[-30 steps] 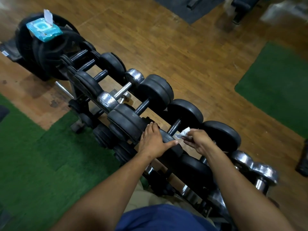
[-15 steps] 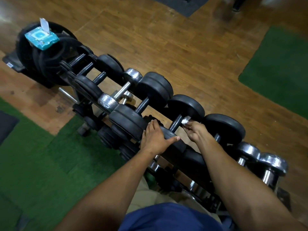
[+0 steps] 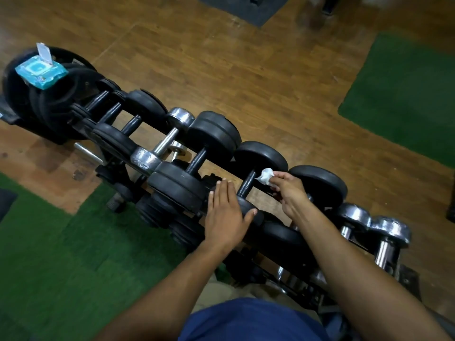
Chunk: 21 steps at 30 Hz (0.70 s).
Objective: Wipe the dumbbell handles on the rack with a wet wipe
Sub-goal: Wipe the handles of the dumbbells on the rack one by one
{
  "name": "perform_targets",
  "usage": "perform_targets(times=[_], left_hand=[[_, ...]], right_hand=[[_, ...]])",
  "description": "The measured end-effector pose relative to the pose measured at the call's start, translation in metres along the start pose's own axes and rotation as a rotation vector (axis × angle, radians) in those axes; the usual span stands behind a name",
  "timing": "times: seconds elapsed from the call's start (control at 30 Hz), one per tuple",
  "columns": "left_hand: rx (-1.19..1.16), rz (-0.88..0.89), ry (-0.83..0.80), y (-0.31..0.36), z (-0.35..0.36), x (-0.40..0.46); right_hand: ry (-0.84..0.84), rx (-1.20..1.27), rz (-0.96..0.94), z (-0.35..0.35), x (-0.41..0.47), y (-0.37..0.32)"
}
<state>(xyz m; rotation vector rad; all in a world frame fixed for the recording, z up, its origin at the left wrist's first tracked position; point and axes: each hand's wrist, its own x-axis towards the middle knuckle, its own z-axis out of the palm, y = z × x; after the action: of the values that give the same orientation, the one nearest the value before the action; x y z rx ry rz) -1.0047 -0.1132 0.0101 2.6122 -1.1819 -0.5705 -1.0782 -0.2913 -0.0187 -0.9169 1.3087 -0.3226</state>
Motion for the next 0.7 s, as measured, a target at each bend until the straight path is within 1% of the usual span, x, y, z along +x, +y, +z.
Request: perform_targets(times=[0.13, 0.23, 0.33, 0.4, 0.47, 0.57, 0.63, 0.7], left_hand=[[-0.018, 0.218, -0.015, 0.034, 0.018, -0.032], [-0.043, 0.306, -0.106, 0.052, 0.038, -0.048], [-0.088, 0.303, -0.242, 0.055, 0.052, -0.048], [-0.079, 0.302, -0.294, 0.055, 0.056, -0.046], [-0.085, 0.284, -0.311, 0.058, 0.056, -0.046], [-0.107, 0.222, -0.349, 0.068, 0.051, -0.043], [-0.113, 0.187, -0.372, 0.075, 0.048, -0.040], [-0.094, 0.176, -0.404, 0.078, 0.046, -0.038]], right_hand=[[-0.029, -0.233, -0.215, -0.039, -0.014, 0.003], [-0.033, -0.440, -0.344, -0.070, -0.025, 0.005], [-0.030, -0.683, -0.473, -0.100, -0.032, 0.008], [-0.077, -0.837, -0.543, -0.115, -0.034, 0.013], [-0.189, -0.994, -0.592, -0.124, -0.034, 0.020], [-0.407, -1.235, -0.644, -0.130, -0.030, 0.032], [-0.492, -1.275, -0.615, -0.132, -0.027, 0.033], [-0.541, -1.344, -0.619, -0.132, -0.023, 0.029]])
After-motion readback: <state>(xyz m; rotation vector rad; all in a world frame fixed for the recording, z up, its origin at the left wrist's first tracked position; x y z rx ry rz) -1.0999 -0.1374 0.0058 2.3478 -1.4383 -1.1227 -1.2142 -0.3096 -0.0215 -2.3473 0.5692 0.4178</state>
